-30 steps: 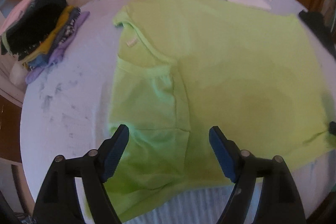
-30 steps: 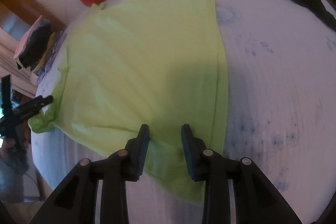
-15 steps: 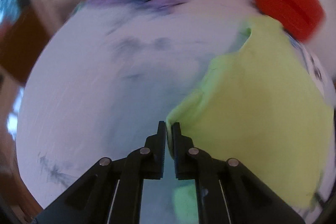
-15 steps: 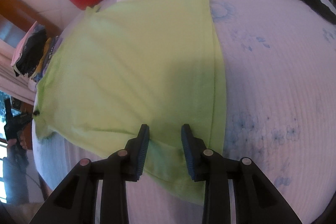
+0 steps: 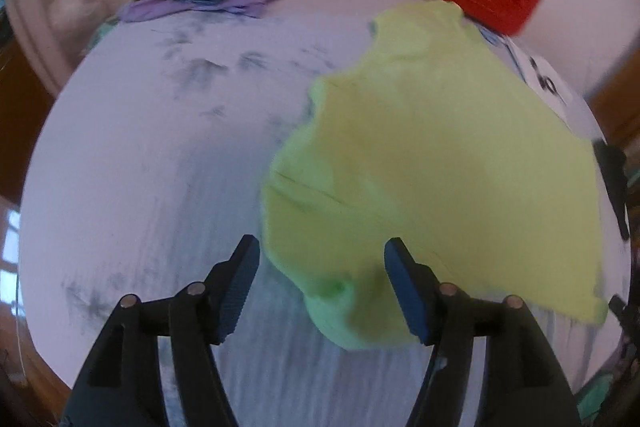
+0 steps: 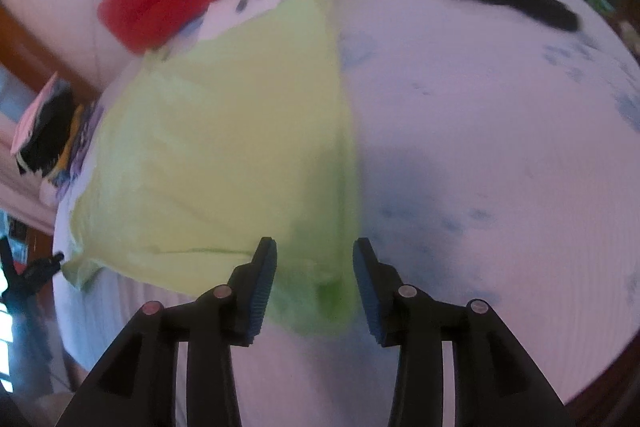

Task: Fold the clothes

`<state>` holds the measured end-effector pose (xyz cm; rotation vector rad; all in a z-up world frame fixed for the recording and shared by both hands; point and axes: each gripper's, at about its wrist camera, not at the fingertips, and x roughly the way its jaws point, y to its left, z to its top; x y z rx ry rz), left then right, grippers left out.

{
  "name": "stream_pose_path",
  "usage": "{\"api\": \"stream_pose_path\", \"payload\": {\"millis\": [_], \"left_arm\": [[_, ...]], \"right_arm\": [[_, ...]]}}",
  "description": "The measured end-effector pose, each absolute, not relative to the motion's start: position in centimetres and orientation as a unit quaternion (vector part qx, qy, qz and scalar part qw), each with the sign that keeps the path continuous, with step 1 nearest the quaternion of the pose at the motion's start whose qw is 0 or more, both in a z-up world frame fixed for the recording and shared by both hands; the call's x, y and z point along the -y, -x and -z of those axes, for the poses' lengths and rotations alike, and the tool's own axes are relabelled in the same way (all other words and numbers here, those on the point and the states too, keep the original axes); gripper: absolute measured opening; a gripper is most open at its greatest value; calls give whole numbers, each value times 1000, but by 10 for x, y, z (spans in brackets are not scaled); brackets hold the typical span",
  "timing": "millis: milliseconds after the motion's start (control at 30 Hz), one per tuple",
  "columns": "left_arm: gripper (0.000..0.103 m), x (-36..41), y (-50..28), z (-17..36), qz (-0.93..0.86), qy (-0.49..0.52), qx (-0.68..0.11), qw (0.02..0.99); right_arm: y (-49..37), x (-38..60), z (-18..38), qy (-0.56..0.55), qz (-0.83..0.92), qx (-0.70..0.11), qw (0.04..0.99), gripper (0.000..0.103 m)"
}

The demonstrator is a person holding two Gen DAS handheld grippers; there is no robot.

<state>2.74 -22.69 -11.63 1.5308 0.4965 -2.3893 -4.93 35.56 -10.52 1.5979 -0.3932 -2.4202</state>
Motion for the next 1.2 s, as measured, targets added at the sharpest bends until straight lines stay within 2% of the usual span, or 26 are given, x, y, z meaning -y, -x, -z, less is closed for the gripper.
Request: {"api": "stream_pose_path", "payload": {"millis": [167, 367, 467, 600, 633, 667, 700, 733, 833, 1033, 1200], "left_arm": [[64, 214, -30, 128, 815, -540, -180, 109], [64, 193, -22, 146, 821, -549, -118, 106], [64, 189, -23, 146, 824, -544, -110, 111], [64, 188, -23, 147, 820, -551, -109, 111], [62, 187, -22, 146, 818, -555, -107, 108], [46, 186, -22, 145, 816, -559, -104, 105], [19, 183, -22, 143, 814, -563, -98, 105], [9, 180, -22, 140, 811, -568, -91, 107], [5, 172, -24, 116, 820, -558, -91, 89], [5, 178, 6, 59, 855, -507, -92, 57], [5, 198, 72, 58, 851, -511, -104, 55]], "right_arm": [[25, -375, 101, -544, 821, 150, 89, 40], [21, -351, 106, -551, 816, 132, 112, 40], [24, -338, 112, -555, 816, 113, 114, 46], [28, -324, 118, -558, 816, 91, 119, 48], [28, -320, 119, -559, 815, 85, 123, 48], [28, -317, 120, -561, 815, 79, 126, 48], [27, -314, 121, -563, 812, 74, 133, 48], [27, -311, 123, -565, 810, 69, 140, 45], [25, -310, 120, -564, 810, 74, 146, 5], [42, -325, 96, -538, 822, 111, 148, 5], [75, -340, 73, -513, 833, 139, 152, 5]]}}
